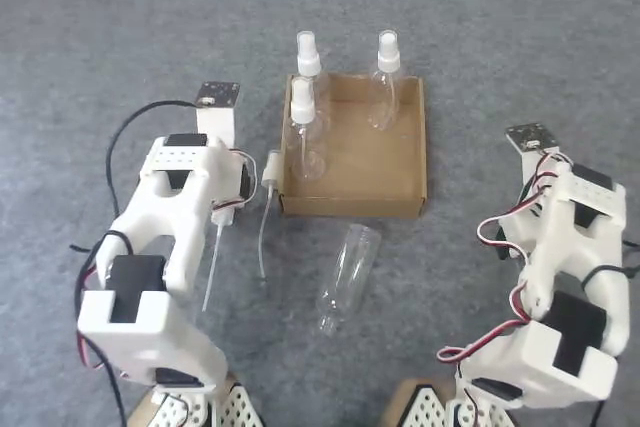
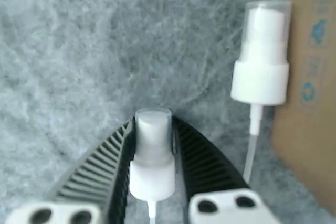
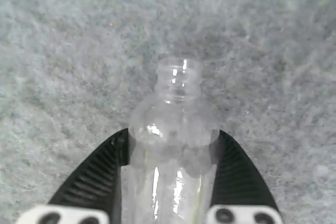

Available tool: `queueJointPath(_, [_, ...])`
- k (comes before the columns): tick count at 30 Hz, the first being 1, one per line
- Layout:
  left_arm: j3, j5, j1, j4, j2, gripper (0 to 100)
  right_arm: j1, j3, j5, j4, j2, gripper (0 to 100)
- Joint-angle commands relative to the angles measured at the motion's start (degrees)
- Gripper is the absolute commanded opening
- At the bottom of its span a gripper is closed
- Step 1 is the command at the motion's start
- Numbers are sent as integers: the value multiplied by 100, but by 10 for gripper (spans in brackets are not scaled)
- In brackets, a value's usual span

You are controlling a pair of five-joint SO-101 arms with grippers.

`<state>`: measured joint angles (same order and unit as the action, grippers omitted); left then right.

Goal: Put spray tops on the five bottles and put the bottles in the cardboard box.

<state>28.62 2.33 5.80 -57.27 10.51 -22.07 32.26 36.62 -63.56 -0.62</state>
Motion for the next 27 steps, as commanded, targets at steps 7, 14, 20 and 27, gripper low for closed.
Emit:
queueJointPath(7, [303,-9,18,-422,-2576,11,-31,9,26,-365,1736,80])
queueJointPath(14, [585,114,-18,-791,-5029,11,857,35,-809,-418,3169,79])
queueJointPath(20, [136,185,62,-1389,-6514,11,2826,35,-1952,-347,4215,27])
queueJointPath(27, [-681,-44,607,-1433,-7086,11,5270,53,-2716,488,4593,6])
